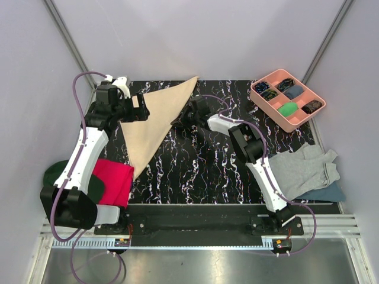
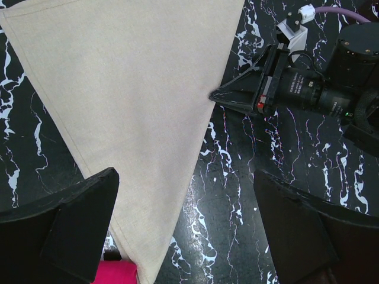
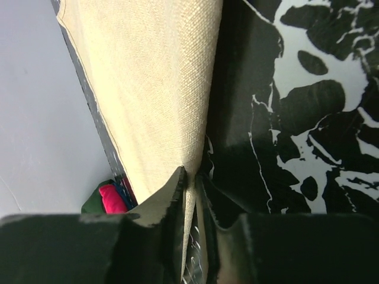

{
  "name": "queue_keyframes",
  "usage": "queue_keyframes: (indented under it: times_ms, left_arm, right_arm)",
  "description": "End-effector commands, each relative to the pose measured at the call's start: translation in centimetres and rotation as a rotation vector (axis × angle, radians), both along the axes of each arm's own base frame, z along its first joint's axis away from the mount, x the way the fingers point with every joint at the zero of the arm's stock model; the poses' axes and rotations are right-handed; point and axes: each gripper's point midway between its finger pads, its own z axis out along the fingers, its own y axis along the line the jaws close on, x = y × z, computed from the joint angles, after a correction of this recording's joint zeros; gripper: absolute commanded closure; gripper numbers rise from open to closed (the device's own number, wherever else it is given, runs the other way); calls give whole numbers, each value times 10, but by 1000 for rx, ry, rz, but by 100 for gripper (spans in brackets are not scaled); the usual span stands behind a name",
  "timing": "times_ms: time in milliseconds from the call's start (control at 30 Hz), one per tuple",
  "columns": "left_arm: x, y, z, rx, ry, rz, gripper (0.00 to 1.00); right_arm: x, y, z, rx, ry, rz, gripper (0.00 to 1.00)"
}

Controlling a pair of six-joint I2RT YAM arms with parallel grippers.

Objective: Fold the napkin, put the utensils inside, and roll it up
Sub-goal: Fold the napkin

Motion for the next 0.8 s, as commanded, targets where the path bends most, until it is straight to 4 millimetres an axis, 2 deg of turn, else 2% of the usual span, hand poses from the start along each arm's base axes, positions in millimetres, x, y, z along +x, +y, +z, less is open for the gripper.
queue_keyframes:
  times_ms: [0, 133, 333, 467, 567, 633, 667, 700, 733, 767]
  left_arm:
    - [-1, -1, 22, -23, -68, -8, 1]
    - [0, 2, 21, -23, -66, 1, 1]
    - [0, 4, 21, -19, -68, 10, 1]
    - [-1, 4, 22, -19, -70, 10, 1]
    - [-1, 3, 21, -26, -67, 7, 1]
    - [-1, 1, 21, -32, -63, 0, 1]
    - [-1, 0, 20, -37, -60, -2, 1]
    - [-1, 0, 20, -38, -58, -1, 1]
    - [-1, 0, 20, -39, -60, -2, 1]
    - [-1, 0, 19, -39, -56, 0, 1]
  right_arm:
    - [-4, -1, -22, -63, 32, -14, 85]
    - [-3, -2, -19, -67, 23, -14, 100]
    - [2, -14, -1, -80, -23, -22, 100]
    - [1, -40, 2, -112, -25, -48, 100]
    - [-7, -59, 2, -132, -18, -46, 100]
    - [-16, -75, 0, -152, -9, -47, 100]
    - [-26, -86, -11, -174, 21, -48, 100]
    - [-29, -93, -3, -178, 6, -47, 100]
    - [-30, -104, -4, -185, 15, -58, 100]
    - [-42, -116, -16, -206, 48, -61, 100]
